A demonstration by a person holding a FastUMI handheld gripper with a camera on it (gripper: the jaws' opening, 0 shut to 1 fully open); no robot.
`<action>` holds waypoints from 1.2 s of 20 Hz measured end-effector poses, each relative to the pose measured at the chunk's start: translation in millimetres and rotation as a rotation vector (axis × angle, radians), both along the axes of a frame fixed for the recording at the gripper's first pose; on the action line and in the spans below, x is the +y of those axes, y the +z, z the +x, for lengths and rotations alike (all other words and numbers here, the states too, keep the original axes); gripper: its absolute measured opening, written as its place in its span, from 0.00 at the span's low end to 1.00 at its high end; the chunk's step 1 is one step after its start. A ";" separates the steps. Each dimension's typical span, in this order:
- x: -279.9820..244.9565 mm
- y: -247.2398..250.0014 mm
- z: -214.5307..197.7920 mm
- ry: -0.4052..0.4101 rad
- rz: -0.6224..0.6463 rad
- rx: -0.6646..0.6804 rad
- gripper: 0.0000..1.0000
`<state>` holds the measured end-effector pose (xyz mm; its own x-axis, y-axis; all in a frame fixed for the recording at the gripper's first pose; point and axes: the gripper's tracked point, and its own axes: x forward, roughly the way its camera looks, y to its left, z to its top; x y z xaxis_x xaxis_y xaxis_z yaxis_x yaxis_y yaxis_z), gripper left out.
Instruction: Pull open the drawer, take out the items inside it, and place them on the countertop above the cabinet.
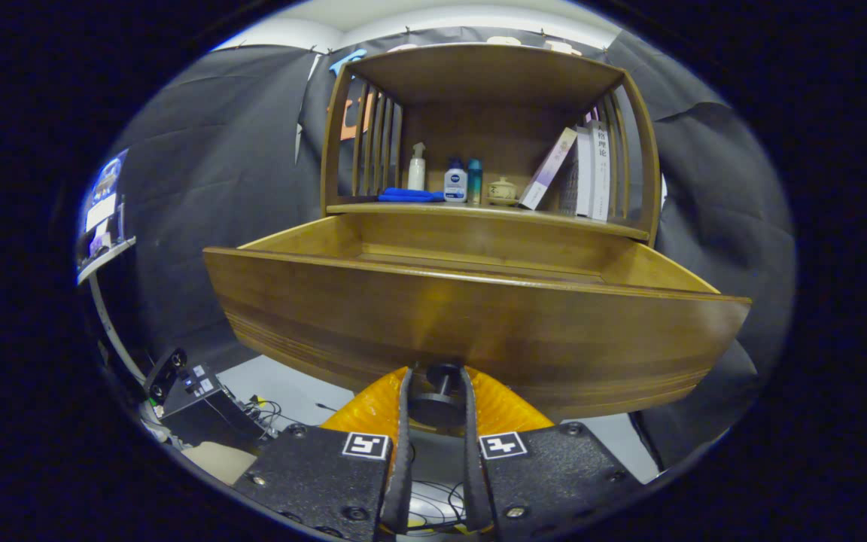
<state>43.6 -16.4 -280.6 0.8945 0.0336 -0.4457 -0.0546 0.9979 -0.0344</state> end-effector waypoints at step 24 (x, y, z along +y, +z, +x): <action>25.4 88.0 77.9 0.139 -0.025 0.222 0.84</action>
<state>121.5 9.0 -192.6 0.7622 0.1363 -0.6328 -0.2003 0.9793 -0.0303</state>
